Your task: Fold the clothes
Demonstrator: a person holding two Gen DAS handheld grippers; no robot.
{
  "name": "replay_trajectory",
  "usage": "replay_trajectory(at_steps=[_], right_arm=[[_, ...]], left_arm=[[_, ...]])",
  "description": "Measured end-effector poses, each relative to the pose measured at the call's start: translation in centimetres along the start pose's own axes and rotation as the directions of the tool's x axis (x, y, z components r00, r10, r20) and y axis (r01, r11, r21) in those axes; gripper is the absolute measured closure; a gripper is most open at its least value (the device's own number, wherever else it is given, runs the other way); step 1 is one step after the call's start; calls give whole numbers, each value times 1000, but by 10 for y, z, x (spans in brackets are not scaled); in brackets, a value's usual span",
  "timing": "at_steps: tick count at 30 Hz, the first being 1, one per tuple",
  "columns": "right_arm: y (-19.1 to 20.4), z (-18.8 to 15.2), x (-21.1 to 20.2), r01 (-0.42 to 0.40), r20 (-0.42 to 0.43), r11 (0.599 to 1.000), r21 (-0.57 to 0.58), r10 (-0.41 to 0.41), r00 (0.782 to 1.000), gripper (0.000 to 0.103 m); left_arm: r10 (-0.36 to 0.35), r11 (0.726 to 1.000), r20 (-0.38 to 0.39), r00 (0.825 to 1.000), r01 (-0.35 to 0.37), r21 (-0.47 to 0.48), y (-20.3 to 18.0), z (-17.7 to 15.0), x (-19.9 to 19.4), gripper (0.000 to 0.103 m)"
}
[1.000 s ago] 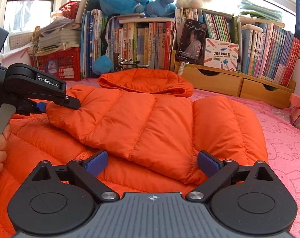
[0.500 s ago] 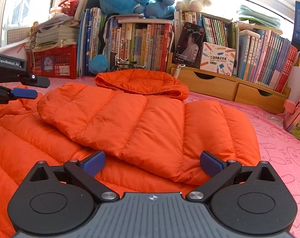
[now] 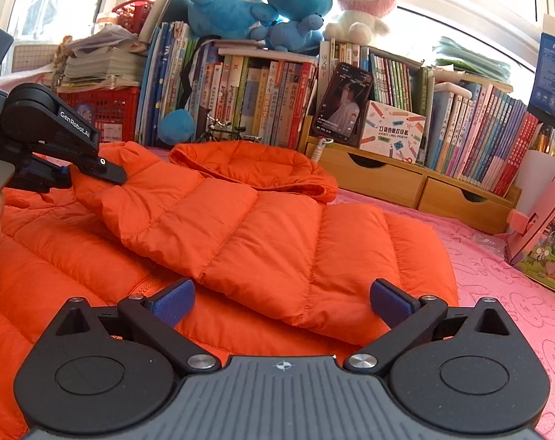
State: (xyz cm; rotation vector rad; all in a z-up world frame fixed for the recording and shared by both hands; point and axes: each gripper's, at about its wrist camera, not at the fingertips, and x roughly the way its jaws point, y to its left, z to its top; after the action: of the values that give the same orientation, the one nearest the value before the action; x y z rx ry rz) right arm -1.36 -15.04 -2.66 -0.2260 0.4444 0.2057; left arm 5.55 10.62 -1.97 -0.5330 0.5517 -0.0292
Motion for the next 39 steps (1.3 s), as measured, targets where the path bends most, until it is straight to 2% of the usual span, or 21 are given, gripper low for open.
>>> replay_trajectory(at_steps=[3,6,8,10,11,13,15,18,20,23,26,29,31,34,37,39], right_arm=[[-4,1,0,39,3,999,24,-39,999,0],[-24,2,2,111,-13,987,121,-110,994,0],[-44,3,7,172,-45,964,203,-166,985,0],[-71,-1,12,268,-106,913,308,-246,963,2],[-87,-4,14,318,-140,876,363,-286,948,2],[-122,-16,15,423,-211,776,468,-367,906,2],[-146,-26,12,474,-262,717,511,-395,881,2],[-159,-31,1,430,-235,734,525,-361,902,2],[-147,-25,-6,359,-151,799,483,-327,933,3],[-112,1,-3,231,-21,899,372,-240,971,5],[-74,26,20,108,35,953,283,-123,992,5],[-36,43,49,41,27,977,207,-47,999,5],[-16,48,67,40,-13,989,146,-38,999,5],[8,42,92,93,-80,996,4,-93,992,2],[15,35,97,114,-80,990,-86,-121,989,1],[21,33,94,123,-56,980,-155,-133,990,1]], left_arm=[[13,1000,-6,1000,-13,-12,9,2,0,86],[21,1000,-43,999,-21,-8,15,-1,4,82],[31,1000,-61,998,-30,7,16,-4,7,80],[31,999,-67,997,-30,21,14,-7,9,72],[29,999,-70,997,-27,28,13,-8,9,66],[20,999,-76,997,-16,52,10,-9,12,55],[12,997,-81,997,-5,78,7,-11,14,47],[17,989,-74,997,-6,144,-1,-19,18,34],[32,981,-65,997,-19,191,-7,-24,20,30],[65,966,-53,997,-49,252,-15,-30,20,29],[89,958,-46,995,-73,276,-18,-32,21,27],[125,945,-42,991,-107,308,-23,-35,23,25],[153,934,-37,988,-132,333,-26,-37,24,24],[185,920,-32,982,-161,358,-31,-38,26,21],[213,906,-19,977,-190,379,-33,-38,25,18],[252,867,46,967,-247,434,-40,-36,17,18]])
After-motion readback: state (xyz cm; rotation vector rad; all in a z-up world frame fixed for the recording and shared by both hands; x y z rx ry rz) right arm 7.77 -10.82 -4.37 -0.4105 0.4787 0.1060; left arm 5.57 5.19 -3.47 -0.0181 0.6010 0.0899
